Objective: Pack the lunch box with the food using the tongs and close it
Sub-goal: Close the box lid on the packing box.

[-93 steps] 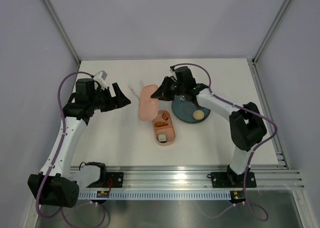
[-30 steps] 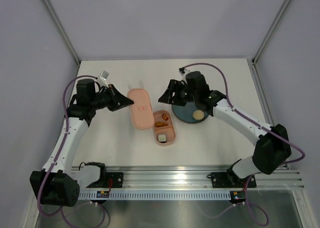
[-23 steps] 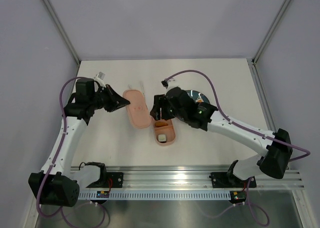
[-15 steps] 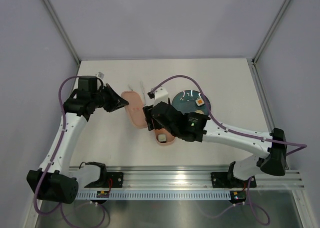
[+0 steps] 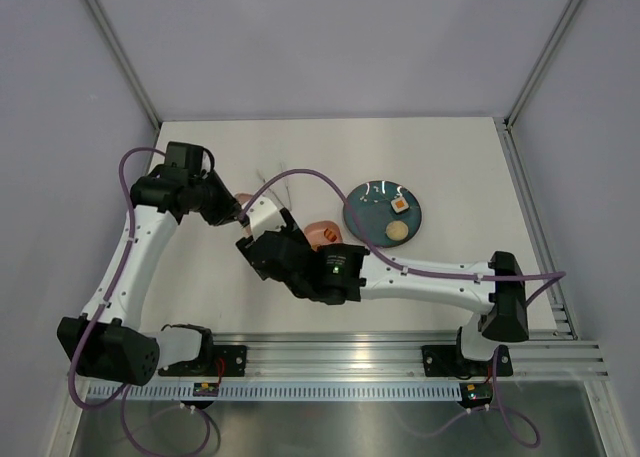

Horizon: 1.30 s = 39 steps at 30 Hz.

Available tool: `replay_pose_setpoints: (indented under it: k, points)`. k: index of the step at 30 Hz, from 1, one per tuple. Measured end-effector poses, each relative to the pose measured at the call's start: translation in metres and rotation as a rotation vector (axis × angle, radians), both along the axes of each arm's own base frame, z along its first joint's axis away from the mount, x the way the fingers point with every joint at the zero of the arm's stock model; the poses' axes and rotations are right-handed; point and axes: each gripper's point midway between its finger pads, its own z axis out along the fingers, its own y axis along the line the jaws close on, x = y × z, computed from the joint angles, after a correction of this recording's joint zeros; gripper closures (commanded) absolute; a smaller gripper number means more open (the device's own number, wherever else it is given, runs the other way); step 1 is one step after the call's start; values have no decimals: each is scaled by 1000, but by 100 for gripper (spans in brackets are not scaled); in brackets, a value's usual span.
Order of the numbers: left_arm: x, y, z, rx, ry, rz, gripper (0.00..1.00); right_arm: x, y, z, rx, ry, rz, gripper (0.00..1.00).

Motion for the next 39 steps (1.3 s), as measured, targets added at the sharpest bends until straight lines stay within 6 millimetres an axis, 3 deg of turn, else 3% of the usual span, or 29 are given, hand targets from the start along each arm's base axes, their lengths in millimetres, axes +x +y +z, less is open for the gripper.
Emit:
replay_pose_setpoints:
  k: [5,12,19,22,23,27,28,30,32,39]
  points:
    - [-4,3,-6,17,32,11,100,-8,25,-7,-60,-44,48,33]
    - [-5,4,-6,24,45,12,100,-7,43,-24,-143,-84,75,41]
    - [-5,4,-4,23,40,11,100,2,45,-45,-245,-132,56,64]
    - [-5,5,-5,28,40,11,100,7,41,-47,-274,-159,31,85]
    - [-4,5,-5,28,40,16,100,8,40,-46,-276,-165,21,99]
    - [-2,5,-3,20,31,24,100,12,37,-42,-271,-182,-13,100]
    - [-1,3,-2,15,26,19,95,13,36,-41,-270,-185,-19,100]
    - [1,1,0,10,5,-2,45,14,35,-41,-267,-190,-30,100]
    - [3,-3,2,-2,-22,-47,1,15,34,-40,-256,-189,-41,100]
    - [1,-16,14,-55,-133,-146,1,19,16,-45,-191,-122,-75,100]
